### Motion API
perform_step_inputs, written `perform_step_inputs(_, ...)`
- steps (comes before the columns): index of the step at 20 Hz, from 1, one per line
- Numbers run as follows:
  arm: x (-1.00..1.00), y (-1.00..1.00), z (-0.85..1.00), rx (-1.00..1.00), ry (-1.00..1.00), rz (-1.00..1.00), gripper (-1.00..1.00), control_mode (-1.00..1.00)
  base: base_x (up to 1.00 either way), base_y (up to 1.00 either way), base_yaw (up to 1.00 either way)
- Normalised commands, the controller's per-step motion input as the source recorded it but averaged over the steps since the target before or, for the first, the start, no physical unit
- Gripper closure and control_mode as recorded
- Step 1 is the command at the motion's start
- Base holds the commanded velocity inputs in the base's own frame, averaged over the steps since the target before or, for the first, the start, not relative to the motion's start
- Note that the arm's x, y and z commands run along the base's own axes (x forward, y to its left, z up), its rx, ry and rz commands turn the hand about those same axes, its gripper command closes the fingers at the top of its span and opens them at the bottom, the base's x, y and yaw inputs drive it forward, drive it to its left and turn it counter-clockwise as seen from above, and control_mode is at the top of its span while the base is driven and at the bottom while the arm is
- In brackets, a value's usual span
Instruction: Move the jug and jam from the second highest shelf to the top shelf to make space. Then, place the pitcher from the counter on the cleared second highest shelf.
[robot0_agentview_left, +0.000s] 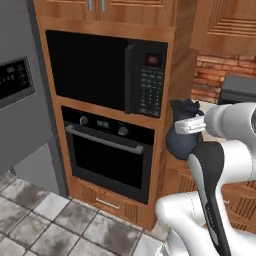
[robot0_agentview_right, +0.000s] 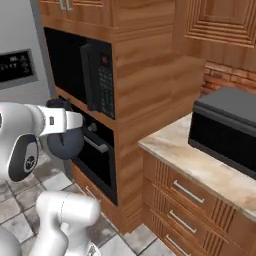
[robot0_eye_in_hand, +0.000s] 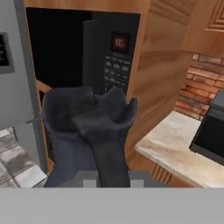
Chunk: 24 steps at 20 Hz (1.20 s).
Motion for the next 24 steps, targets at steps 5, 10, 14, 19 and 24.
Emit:
perform_step_inputs(5,0.00,0.00,0.00,0.00,0.00,0.00,1.00,1.00,0.00,0.38,0.69)
perform_step_inputs(10,0.00,0.00,0.00,0.00,0.00,0.00,1.00,1.00,0.00,0.40,0.73)
perform_step_inputs(14,0.00,0.00,0.00,0.00,0.00,0.00,1.00,1.00,0.00,0.39,0.77)
perform_step_inputs(19,0.00,0.00,0.00,0.00,0.00,0.00,1.00,1.00,0.00,0.51,0.80)
perform_step_inputs(24,0.00,0.00,0.00,0.00,0.00,0.00,1.00,1.00,0.06,0.55,0.78)
